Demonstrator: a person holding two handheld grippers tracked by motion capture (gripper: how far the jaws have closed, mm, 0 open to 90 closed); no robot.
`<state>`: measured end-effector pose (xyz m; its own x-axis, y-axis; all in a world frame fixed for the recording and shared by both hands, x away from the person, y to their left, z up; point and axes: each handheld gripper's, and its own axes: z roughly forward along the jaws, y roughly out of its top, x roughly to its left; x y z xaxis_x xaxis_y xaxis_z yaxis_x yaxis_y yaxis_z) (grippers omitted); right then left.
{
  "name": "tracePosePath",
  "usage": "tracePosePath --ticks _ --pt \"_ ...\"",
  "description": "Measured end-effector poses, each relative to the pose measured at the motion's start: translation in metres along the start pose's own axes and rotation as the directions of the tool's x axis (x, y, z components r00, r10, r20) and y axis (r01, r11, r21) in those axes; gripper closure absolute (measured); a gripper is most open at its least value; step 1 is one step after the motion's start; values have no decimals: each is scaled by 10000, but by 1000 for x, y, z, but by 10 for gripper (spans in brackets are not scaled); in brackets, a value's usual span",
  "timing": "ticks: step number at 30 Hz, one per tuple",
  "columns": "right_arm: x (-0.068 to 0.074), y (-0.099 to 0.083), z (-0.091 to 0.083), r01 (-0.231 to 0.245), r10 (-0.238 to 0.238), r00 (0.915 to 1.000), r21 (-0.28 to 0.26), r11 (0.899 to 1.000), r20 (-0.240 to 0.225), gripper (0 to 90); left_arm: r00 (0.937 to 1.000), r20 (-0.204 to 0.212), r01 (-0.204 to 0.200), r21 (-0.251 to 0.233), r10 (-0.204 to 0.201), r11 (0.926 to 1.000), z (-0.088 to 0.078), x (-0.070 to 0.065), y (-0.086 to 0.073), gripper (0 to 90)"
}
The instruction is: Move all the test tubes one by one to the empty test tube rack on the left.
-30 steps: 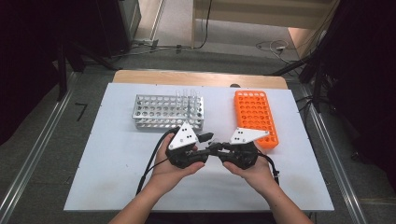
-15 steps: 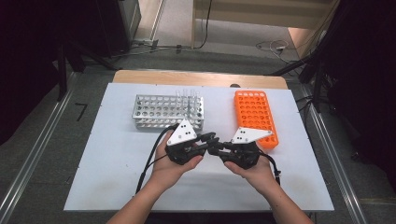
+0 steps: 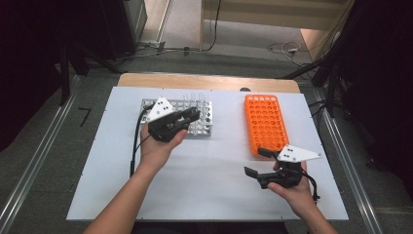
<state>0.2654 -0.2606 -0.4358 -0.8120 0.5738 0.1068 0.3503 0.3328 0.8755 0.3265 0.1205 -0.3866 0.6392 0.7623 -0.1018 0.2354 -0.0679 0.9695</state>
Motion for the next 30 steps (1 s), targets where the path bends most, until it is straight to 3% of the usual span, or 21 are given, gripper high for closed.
tracePosePath --ticks 3,7,13,15,20,26,30 --pt "-9 -12 -14 -268 266 9994 54 9996 218 0 9989 -433 142 -192 -151 9997 3 19 3 762" --pt "-19 -27 -29 -374 372 9982 49 9993 464 0 9951 -972 163 -353 -197 9992 12 38 6 762" --pt "-28 -41 -39 -556 541 9959 200 9983 726 0 9838 -1773 178 -426 -251 9989 31 64 6 762" --pt "-30 -44 -41 -644 631 9952 157 9978 748 0 9803 -1921 366 -480 -452 9982 38 72 4 762" --pt "-32 -43 -44 -706 703 9942 8 9975 817 0 9707 -2360 375 -336 -444 9987 52 82 -2 762" --pt "-33 -44 -45 -692 693 9942 -42 9976 823 0 9666 -2510 501 -136 -519 9987 65 88 -9 762" --pt "-33 -44 -45 -662 661 9944 -21 9978 828 0 9639 -2632 600 649 -409 9961 72 87 -15 761"
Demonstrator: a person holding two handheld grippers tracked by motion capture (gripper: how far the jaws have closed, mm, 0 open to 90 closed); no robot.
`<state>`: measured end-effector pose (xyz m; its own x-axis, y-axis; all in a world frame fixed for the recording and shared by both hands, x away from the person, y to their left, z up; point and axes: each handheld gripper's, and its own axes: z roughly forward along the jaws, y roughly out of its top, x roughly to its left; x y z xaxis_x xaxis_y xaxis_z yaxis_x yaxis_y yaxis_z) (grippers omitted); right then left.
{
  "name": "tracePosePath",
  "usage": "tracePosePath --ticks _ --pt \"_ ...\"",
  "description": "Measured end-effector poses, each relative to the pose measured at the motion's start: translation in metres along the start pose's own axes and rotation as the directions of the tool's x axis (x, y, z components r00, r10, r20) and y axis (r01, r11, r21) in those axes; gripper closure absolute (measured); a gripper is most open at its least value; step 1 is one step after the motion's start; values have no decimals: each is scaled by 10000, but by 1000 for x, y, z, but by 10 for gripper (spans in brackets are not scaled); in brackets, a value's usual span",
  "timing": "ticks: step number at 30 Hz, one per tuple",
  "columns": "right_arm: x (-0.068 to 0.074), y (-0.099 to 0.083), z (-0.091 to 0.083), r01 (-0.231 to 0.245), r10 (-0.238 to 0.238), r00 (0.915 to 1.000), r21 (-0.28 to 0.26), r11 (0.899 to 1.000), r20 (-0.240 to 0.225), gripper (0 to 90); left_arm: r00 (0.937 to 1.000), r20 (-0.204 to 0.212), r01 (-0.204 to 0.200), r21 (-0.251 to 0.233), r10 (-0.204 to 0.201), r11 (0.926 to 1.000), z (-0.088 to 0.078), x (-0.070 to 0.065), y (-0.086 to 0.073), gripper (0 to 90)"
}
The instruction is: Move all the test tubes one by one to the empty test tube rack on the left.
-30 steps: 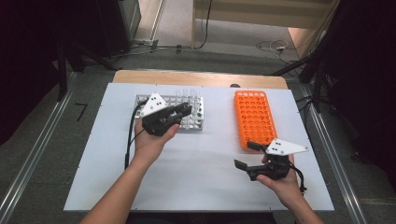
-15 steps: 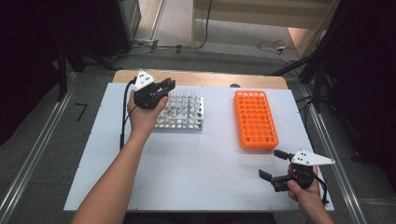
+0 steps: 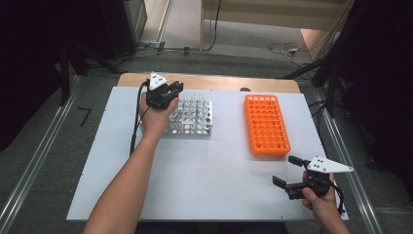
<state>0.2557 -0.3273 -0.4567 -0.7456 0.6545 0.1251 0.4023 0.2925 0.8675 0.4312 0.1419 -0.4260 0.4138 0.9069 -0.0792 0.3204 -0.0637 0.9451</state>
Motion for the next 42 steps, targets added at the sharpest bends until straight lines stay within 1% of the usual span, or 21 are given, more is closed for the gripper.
tracePosePath --ticks 2,6,7,8,9,11,12,14,16,19,22,23,24,26,29,31,34,36,38,40,42 --pt "0 0 0 39 -39 10000 19 10000 13 0 10000 50 74 191 -74 9998 2 0 -3 758" --pt "0 0 1 26 -26 10000 51 10000 47 0 9990 54 433 522 -436 9977 2 1 -4 741" --pt "-1 -1 1 9 -10 10000 63 10000 53 0 9984 133 538 560 -547 9970 1 3 -5 717" --pt "-1 -1 1 -8 8 10000 72 10000 76 0 9982 117 572 615 -580 9965 0 3 -5 688" --pt "-1 -1 2 9 -9 10000 62 10000 85 0 9982 95 588 602 -595 9965 -3 3 -5 652" --pt "-2 -1 2 -15 14 9999 52 10000 115 0 9962 289 801 549 -817 9953 -9 4 -5 572" --pt "-3 -1 2 19 -20 9999 57 10000 121 0 9959 315 827 519 -844 9952 -13 4 -6 521" --pt "-5 -1 3 -27 26 9999 33 10000 167 0 9939 571 918 459 -944 9947 -23 3 -8 449" --pt "-7 -2 3 15 -15 9997 21 10000 250 0 9935 736 843 424 -873 9955 -33 0 -12 326" --pt "-9 -2 3 -9 11 9994 -53 10000 333 0 9923 981 734 273 -757 9969 -52 -6 -20 196" --pt "-9 -1 4 38 -33 9993 -123 9999 380 0 9916 1140 592 239 -615 9980 -72 -13 -28 103" --pt "-9 -1 4 84 -79 9992 -120 9999 395 0 9917 1157 537 204 -557 9984 -78 -15 -31 89" --pt "-9 -1 5 88 -82 9991 -126 9999 409 0 9903 1270 543 209 -565 9983 -84 -17 -33 71" --pt "-8 0 6 83 -78 9991 -109 9999 425 0 9895 1355 483 200 -505 9986 -96 -20 -37 43" --pt "-9 0 7 123 -118 9989 -115 9999 459 0 9875 1479 550 44 -551 9985 -114 -25 -44 30" --pt "-9 0 8 122 -117 9988 -94 9999 468 0 9871 1497 556 75 -561 9984 -125 -28 -50 27" --pt "-9 0 9 165 -163 9987 -45 9999 492 0 9863 1540 580 103 -588 9983 -138 -32 -61 26" --pt "-9 0 10 159 -158 9985 -22 9999 521 0 9871 1513 505 140 -520 9986 -146 -34 -67 19" --pt "-9 0 10 163 -163 9984 -10 9999 535 0 9862 1536 606 76 -611 9981 -155 -36 -72 13" --pt "-9 0 11 180 -179 9984 -12 9998 545 0 9860 1565 588 5 -581 9983 -163 -38 -75 13" --pt "-9 0 11 161 -159 9983 -17 9999 555 0 9867 1563 463 -11 -455 9989 -169 -39 -78 13"
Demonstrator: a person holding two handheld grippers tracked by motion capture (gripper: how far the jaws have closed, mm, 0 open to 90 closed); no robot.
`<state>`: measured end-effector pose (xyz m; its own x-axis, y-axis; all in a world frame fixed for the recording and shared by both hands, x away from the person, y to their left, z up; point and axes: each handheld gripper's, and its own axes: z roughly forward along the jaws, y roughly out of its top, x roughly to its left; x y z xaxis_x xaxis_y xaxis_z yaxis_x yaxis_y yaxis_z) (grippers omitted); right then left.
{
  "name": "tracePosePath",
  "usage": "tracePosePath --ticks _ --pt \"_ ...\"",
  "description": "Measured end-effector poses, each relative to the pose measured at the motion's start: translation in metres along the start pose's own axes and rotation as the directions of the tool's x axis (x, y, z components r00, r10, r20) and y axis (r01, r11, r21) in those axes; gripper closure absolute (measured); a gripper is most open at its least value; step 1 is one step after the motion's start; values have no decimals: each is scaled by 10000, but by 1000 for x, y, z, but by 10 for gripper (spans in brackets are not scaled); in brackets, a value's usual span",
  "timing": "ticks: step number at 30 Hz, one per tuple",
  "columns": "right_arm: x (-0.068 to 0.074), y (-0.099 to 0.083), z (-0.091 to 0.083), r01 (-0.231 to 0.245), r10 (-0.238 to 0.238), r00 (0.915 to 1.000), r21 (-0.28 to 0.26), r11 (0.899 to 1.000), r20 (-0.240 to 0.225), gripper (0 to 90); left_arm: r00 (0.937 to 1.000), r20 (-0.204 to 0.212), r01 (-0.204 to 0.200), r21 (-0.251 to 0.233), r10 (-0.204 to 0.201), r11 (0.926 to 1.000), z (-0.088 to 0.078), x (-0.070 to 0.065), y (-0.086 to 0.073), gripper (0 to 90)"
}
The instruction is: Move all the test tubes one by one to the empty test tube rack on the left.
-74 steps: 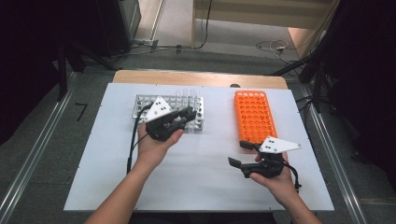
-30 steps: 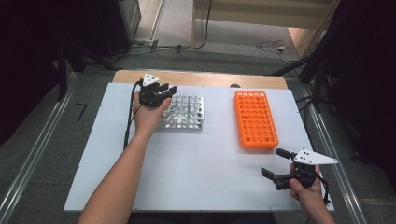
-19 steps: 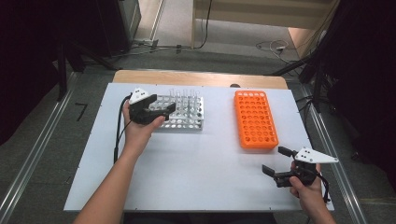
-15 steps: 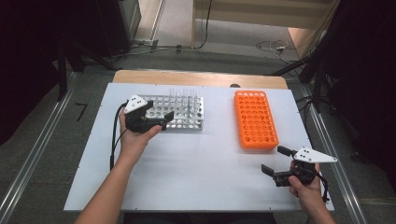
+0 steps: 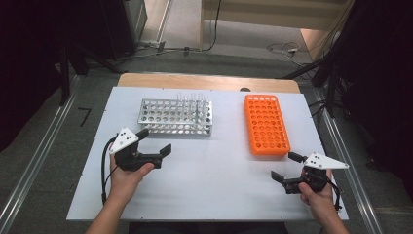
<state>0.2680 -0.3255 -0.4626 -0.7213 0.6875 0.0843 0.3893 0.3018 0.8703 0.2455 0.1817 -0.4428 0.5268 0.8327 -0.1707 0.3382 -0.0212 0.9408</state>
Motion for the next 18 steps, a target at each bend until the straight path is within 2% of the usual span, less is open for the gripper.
tracePosePath --ticks 7,11,18 --pt "1 -1 -3 -9 10 10000 -97 10000 83 0 9999 -163 44 -255 -48 9997 -25 0 -18 0" --pt "-2 -4 -4 -100 103 9997 -124 9999 221 0 10000 -57 6 -365 -8 9993 -37 1 -26 0" --pt "-3 -6 -3 -150 154 9993 -122 9998 327 0 10000 -30 69 -509 -70 9987 -40 0 -26 0"
